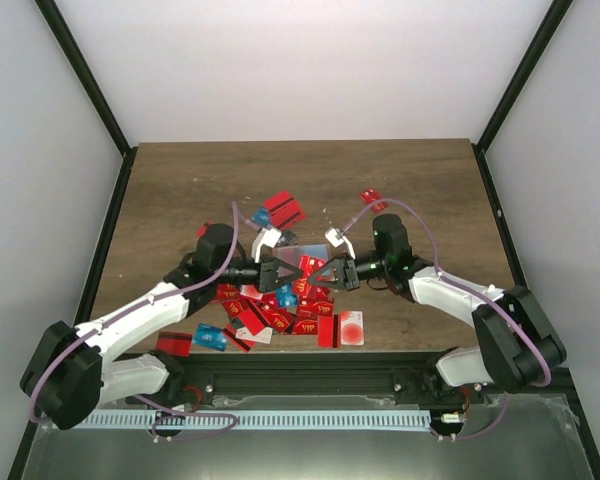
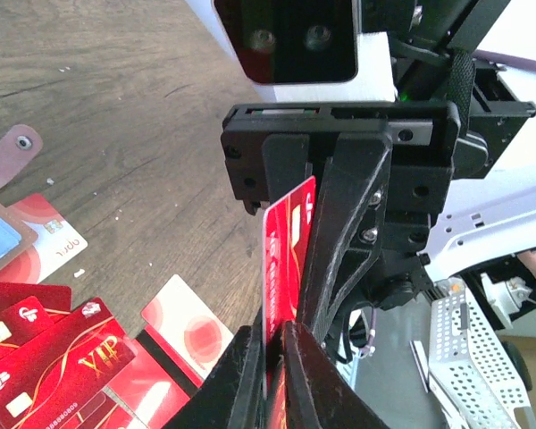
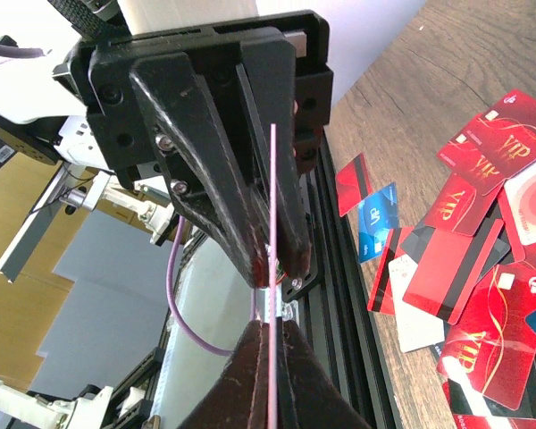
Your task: Put the credit cards into the card holder
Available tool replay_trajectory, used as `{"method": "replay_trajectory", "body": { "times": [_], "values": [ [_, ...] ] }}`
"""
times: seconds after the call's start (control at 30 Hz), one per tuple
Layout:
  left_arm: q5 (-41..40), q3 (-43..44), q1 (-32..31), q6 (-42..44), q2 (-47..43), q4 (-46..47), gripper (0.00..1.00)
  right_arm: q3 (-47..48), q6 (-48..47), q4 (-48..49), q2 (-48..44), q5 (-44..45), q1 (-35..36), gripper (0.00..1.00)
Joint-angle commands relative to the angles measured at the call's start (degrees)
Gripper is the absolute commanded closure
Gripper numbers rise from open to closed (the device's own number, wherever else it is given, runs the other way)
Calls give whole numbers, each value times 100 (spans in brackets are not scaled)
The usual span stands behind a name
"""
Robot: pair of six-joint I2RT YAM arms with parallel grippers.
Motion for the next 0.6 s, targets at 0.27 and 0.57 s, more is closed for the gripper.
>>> {"method": "replay_trajectory", "body": {
  "times": [0.27,0.57],
  "values": [
    [19,-41,-81,-315,509,731,96,449,-246,-398,-35,542,38,91],
    [-1792,489,24,-505,1089,-200,96,651,-117,-1498,362,3103,-362,55]
  ]
}}
